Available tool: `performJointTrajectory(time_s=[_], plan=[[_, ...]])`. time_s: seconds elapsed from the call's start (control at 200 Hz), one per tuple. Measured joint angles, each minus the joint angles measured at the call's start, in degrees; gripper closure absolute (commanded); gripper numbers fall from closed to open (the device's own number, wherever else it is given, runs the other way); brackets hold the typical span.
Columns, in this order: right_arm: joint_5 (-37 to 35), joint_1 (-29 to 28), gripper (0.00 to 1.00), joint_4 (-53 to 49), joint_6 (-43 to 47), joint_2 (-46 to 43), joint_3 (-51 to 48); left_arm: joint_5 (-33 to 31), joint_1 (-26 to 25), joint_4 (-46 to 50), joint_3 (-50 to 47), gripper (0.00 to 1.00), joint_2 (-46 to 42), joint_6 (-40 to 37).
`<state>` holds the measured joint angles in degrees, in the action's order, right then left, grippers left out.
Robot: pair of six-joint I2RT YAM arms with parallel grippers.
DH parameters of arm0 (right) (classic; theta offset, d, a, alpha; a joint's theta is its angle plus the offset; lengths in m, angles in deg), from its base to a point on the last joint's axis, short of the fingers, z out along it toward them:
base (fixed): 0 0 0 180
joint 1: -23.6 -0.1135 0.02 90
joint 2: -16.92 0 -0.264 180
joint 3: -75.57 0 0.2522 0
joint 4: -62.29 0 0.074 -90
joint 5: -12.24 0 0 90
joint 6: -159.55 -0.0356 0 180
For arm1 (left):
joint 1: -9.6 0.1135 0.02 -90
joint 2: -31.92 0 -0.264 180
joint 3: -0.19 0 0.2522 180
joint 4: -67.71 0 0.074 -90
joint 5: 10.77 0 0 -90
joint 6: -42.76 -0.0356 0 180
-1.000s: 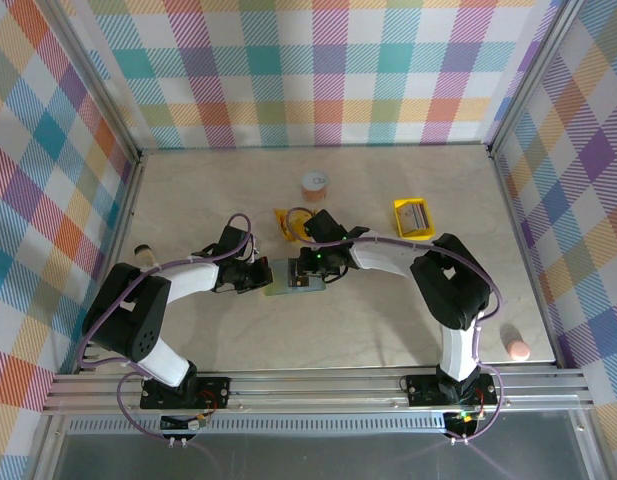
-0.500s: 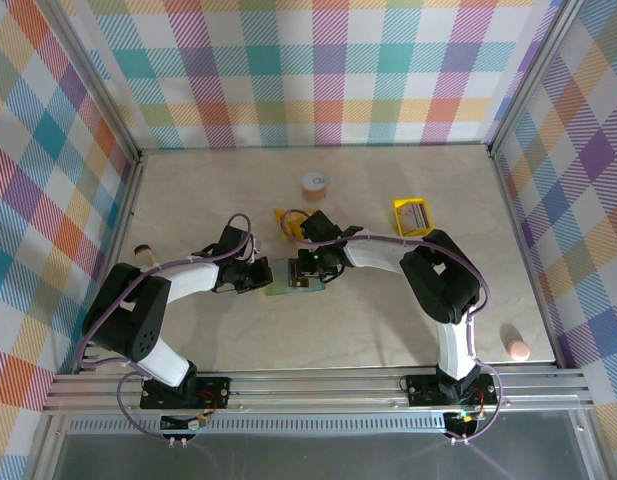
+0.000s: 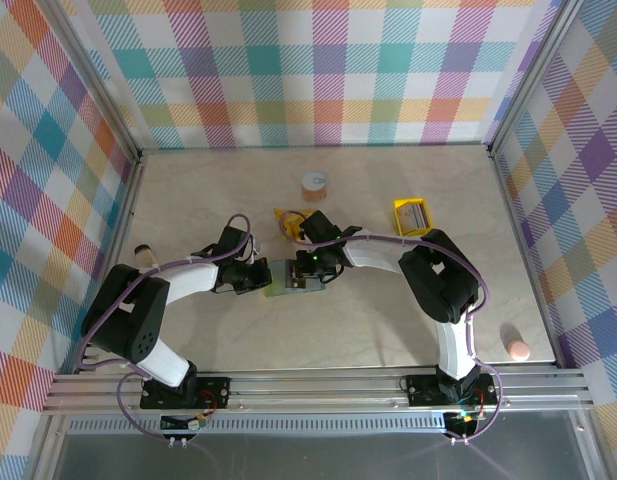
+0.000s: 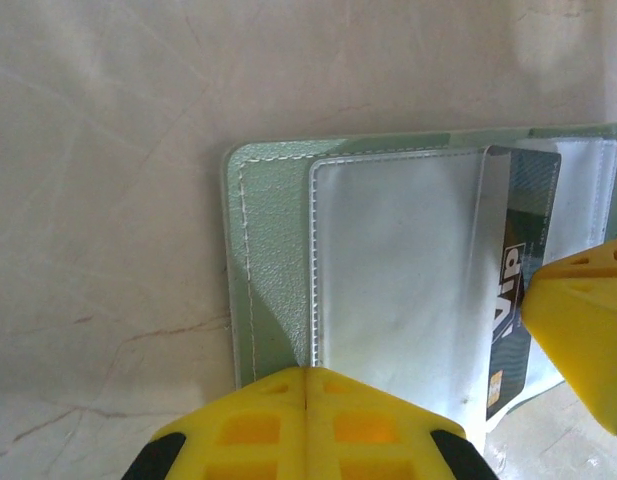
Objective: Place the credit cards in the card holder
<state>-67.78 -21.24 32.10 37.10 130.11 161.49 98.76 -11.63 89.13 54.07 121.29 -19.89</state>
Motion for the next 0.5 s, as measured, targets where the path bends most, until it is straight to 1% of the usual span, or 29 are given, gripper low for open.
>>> performJointTrajectory(time_s=[0.135, 0.5], plan=[[0.76, 0.00, 0.87, -0.39, 1.40, 0.83, 1.09, -0.55, 0.00, 1.38, 0.00, 1.00, -0.50, -0.04], [1.88, 0.02, 0.87, -1.64, 6.19, 1.92, 2.73, -0.59, 0.00, 1.42, 0.00, 1.00, -0.50, -0.04]])
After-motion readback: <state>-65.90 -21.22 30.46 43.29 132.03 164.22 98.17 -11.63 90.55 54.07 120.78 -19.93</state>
